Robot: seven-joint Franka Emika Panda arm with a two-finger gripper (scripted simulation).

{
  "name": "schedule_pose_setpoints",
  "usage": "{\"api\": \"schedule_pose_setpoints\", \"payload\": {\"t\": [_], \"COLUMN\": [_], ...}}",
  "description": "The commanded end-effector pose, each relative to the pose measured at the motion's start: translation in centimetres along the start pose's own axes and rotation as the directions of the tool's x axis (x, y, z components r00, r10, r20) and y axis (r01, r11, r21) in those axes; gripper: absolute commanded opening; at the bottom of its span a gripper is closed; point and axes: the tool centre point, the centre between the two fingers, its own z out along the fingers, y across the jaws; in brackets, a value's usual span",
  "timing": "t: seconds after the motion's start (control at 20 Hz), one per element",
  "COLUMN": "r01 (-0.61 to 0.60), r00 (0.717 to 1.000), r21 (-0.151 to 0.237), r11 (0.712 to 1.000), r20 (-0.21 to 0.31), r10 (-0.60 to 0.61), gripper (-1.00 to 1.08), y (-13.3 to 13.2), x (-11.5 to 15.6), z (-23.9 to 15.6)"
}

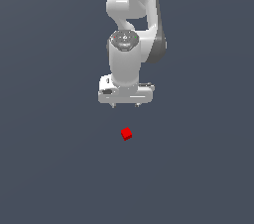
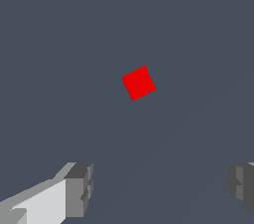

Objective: Pick up the red cube and move it to a goal position.

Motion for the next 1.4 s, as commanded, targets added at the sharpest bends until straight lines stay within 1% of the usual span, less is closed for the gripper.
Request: {"api": "schedule_pose_setpoints", "payload": {"t": [0.0, 0.35, 0.75, 0.9, 1.1, 1.35], "r01": [0.000, 0.033, 0.152, 0.217, 0.304, 0.383], "r00": [1.000, 0.999, 0.988, 0.976, 0.952, 0.924], "r21": [0.000, 0.000, -0.001, -0.001, -0.003, -0.006], "r11": [1.000, 0.999, 0.988, 0.976, 0.953, 0.924], "r20": [0.000, -0.002, -0.008, -0.011, -0.015, -0.019], "r10": [0.000, -0.033, -0.152, -0.217, -0.304, -0.383], "gripper": [1.00, 1.00, 1.00, 1.00, 1.00, 1.00], "y": [0.0, 0.1, 0.3, 0.4, 0.3, 0.1], "x": [0.0, 0.4, 2.1, 3.0, 4.4, 5.7], "z": [0.0, 1.1, 4.9, 7.0, 9.9, 12.5]}}
